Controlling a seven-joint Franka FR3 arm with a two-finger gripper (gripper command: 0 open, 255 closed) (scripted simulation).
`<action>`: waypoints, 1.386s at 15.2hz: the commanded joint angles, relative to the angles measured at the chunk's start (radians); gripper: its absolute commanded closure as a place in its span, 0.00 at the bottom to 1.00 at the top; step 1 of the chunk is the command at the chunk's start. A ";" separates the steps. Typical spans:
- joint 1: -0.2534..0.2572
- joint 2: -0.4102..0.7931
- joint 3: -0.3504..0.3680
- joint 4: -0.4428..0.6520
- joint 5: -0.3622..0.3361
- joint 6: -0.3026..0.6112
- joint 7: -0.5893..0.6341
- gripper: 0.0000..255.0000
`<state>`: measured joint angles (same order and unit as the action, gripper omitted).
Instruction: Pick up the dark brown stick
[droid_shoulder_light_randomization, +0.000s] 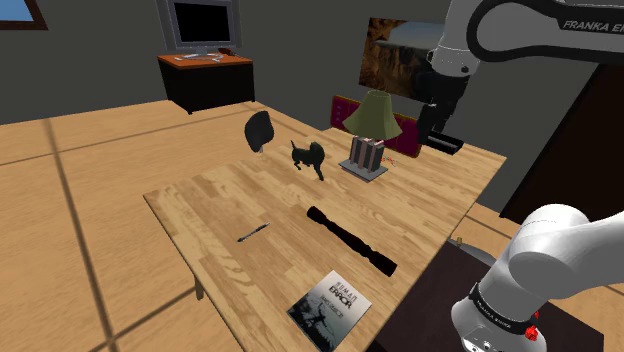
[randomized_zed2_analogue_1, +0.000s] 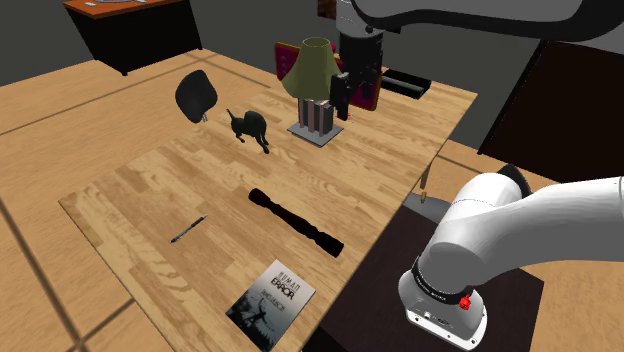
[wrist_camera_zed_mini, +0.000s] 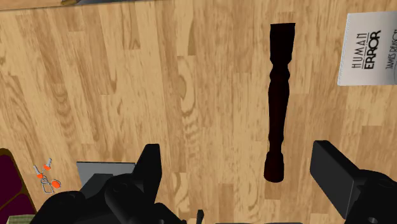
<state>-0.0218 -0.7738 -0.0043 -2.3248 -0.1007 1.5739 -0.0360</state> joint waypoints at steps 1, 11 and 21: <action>0.000 0.000 0.000 0.000 0.000 0.000 0.000 0.00; 0.027 0.126 0.041 -0.225 0.038 0.329 0.077 0.00; 0.051 0.413 0.091 -0.320 0.059 0.692 0.156 0.00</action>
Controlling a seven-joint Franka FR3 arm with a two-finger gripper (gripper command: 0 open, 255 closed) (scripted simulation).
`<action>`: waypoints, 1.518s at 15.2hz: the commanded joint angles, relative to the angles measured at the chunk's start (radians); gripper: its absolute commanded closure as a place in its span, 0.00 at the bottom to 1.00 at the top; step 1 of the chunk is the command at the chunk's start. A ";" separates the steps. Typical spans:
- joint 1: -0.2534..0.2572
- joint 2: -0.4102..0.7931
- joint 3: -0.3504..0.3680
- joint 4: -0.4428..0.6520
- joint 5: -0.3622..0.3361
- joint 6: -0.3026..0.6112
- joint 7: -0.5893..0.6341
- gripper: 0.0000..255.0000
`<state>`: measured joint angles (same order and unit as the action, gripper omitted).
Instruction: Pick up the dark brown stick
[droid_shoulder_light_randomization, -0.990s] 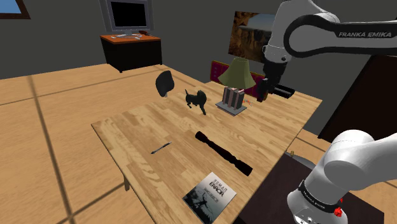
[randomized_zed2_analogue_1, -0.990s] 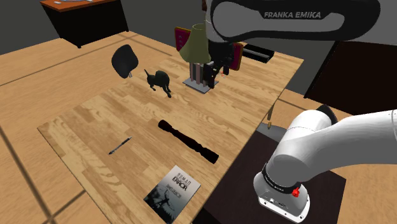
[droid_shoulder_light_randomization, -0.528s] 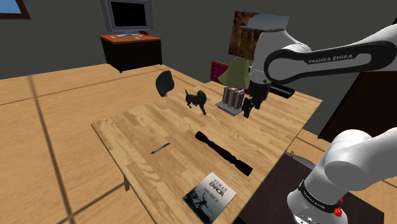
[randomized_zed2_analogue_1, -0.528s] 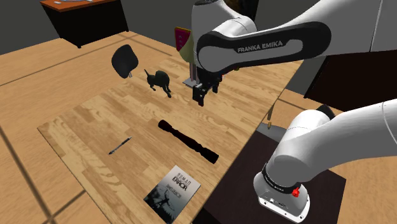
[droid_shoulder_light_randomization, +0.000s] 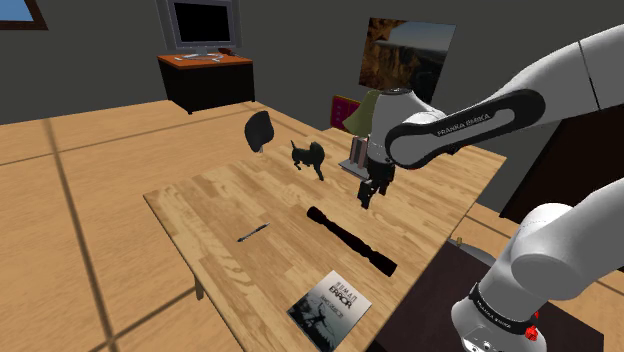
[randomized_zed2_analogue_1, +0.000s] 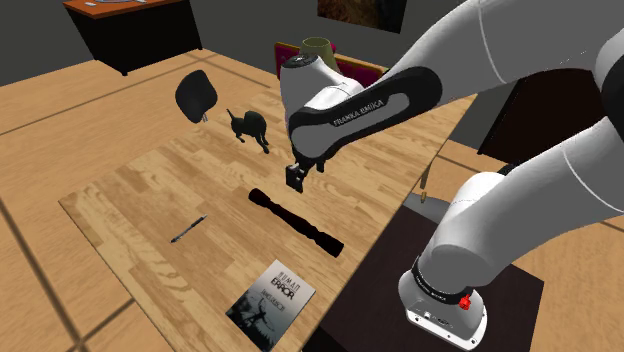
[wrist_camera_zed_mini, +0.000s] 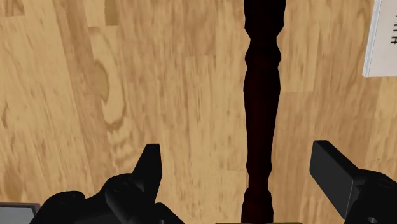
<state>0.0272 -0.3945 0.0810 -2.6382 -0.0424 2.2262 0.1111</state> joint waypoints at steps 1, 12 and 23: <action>0.004 0.070 0.011 -0.008 0.001 0.076 0.018 0.00; 0.017 0.475 0.049 0.055 -0.061 0.399 0.133 0.00; 0.021 0.578 0.032 0.061 -0.109 0.494 0.168 1.00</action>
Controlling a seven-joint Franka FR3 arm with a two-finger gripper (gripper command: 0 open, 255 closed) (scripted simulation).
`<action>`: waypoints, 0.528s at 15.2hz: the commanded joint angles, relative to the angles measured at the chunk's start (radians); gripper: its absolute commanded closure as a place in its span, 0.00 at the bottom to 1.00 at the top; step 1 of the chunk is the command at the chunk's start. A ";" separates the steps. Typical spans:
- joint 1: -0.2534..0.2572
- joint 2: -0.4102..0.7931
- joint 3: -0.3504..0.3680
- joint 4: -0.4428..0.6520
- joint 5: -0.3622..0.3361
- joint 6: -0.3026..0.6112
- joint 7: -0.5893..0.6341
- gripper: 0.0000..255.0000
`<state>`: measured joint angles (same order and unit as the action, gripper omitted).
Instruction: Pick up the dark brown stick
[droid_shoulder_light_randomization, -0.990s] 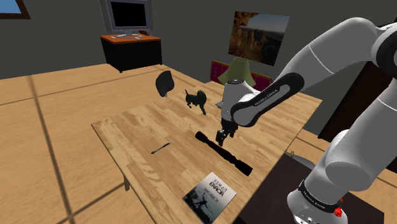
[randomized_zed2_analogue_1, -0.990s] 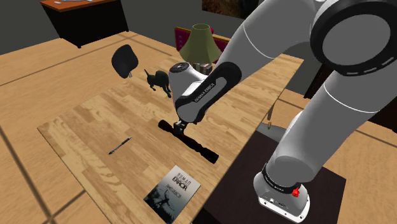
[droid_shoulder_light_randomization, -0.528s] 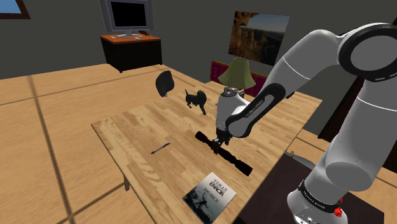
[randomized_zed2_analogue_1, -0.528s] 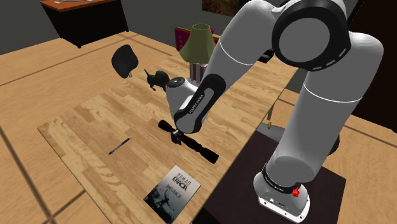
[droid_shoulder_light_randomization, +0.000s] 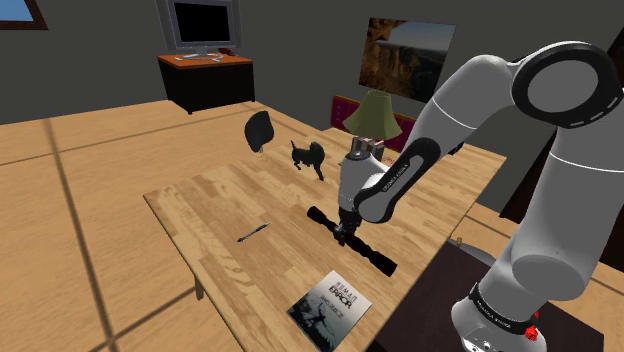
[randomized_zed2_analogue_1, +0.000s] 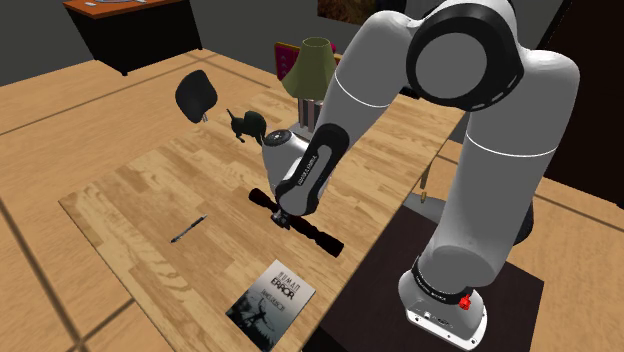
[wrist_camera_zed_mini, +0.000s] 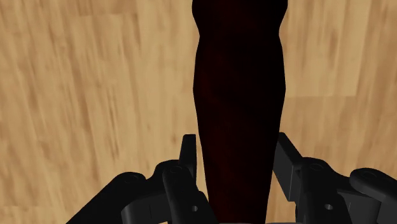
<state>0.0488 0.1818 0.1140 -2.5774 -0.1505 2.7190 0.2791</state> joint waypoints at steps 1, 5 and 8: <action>0.000 0.002 -0.001 0.000 -0.001 0.001 0.000 1.00; 0.000 0.002 -0.001 0.000 -0.001 0.002 0.000 1.00; -0.001 -0.017 0.004 -0.003 0.008 -0.014 -0.004 1.00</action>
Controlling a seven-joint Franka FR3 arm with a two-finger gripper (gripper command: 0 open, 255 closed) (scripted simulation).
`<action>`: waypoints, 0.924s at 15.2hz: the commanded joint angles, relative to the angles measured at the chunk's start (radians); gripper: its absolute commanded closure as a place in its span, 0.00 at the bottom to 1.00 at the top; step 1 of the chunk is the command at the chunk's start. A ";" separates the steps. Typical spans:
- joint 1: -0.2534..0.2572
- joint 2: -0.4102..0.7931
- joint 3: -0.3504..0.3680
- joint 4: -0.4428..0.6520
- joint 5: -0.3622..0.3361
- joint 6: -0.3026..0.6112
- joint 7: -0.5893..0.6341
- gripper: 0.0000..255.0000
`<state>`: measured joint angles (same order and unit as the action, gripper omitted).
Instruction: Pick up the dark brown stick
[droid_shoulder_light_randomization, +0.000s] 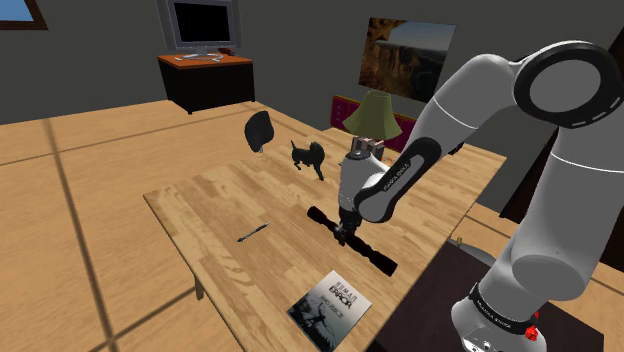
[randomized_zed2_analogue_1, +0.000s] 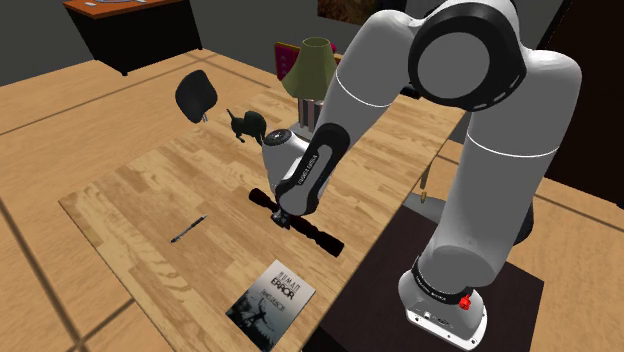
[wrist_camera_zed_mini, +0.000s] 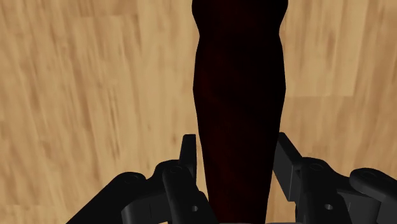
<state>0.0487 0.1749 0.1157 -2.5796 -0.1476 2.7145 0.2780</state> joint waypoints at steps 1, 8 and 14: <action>-0.002 -0.026 0.006 -0.002 0.012 -0.024 -0.009 1.00; -0.006 -0.130 0.019 -0.003 0.059 -0.125 -0.045 1.00; -0.005 -0.212 0.022 0.007 0.089 -0.215 -0.069 1.00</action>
<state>0.0433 -0.0220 0.1365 -2.5757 -0.0639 2.5174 0.2119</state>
